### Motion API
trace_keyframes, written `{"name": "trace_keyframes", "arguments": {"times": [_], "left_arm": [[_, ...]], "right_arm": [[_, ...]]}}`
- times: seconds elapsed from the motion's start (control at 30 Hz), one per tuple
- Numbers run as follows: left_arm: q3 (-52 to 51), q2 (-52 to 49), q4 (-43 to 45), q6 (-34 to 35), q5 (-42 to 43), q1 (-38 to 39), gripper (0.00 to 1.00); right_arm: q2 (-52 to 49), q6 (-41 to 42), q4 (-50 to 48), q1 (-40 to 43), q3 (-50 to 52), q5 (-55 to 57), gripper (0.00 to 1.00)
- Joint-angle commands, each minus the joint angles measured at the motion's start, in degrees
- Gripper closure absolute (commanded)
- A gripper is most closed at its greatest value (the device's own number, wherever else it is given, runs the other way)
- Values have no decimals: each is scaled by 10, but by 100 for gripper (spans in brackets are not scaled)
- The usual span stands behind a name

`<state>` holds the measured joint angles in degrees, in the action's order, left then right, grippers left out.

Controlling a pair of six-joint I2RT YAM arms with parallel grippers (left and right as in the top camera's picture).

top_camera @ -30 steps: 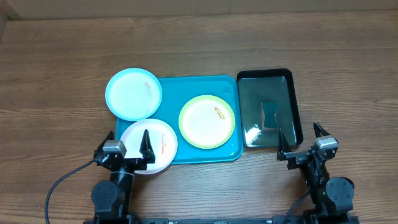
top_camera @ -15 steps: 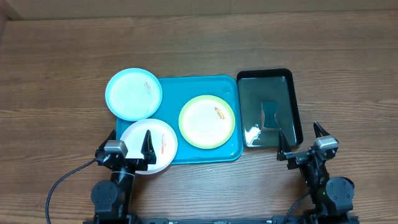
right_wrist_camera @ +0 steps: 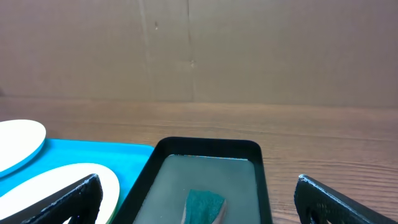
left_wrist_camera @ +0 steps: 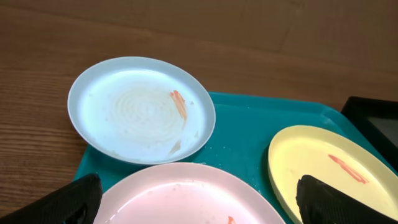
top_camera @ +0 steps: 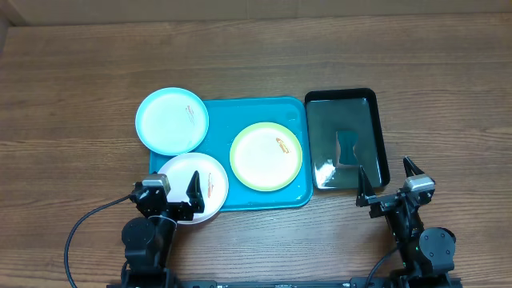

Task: Clean dirty plates on tray and stack at the side
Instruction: 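Move the left gripper forward over the tray toward the yellow plate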

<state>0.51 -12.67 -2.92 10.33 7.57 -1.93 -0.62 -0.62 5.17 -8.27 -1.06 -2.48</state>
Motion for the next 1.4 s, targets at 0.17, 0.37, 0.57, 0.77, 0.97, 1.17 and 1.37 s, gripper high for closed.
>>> {"name": "trace_keyframes", "arguments": {"times": [0.17, 0.37, 0.57, 0.77, 0.97, 1.17, 1.37], "left_arm": [[94, -5, -23, 0, 15, -3, 0], [269, -77, -139, 0, 41, -3, 0], [554, -292, -389, 0, 141, -3, 0], [706, -434, -484, 0, 291, -3, 0], [705, -496, -520, 0, 355, -3, 0], [705, -552, -588, 0, 345, -1, 96], [704, -597, -605, 15, 256, 30, 94]], "right_arm": [[4, 3, -5, 2, 6, 7, 0], [4, 3, -5, 2, 6, 7, 0], [4, 3, -5, 2, 6, 7, 0], [4, 3, -5, 2, 6, 7, 0], [4, 3, -5, 2, 6, 7, 0], [4, 3, -5, 2, 6, 7, 0], [4, 3, -5, 2, 6, 7, 0]]}}
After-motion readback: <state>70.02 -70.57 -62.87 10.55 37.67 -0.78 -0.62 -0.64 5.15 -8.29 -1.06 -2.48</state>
